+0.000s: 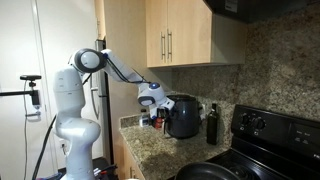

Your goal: Turn on the coffee maker

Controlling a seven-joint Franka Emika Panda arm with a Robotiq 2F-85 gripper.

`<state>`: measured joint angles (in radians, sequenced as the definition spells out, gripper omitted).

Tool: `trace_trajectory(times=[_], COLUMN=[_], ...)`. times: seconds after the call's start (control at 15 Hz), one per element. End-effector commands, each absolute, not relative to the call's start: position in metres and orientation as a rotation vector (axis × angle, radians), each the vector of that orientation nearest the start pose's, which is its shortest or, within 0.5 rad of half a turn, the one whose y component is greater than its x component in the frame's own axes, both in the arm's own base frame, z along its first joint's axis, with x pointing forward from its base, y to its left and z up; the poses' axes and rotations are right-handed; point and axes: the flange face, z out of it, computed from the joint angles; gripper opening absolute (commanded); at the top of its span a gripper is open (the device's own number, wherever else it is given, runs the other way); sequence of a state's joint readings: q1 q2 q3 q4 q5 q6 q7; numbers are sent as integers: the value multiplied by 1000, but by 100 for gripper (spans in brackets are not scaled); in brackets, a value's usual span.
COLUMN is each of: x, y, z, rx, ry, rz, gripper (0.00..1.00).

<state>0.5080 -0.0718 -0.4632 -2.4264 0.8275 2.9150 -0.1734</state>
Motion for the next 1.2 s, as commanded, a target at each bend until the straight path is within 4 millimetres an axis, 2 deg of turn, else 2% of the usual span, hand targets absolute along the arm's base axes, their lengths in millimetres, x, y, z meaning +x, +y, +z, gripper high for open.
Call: trace_trajectory(times=[0.0, 0.4, 0.73, 1.0, 1.13], x=[509, 509, 509, 508, 508], y=[-20, -20, -22, -26, -22], z=[380, 375, 378, 366, 373], rx=[-2531, -2524, -2529, -2592, -2574], ry=[750, 804, 778, 795, 780], rz=[-736, -703, -706, -643, -670], gripper=[100, 100, 100, 100, 100])
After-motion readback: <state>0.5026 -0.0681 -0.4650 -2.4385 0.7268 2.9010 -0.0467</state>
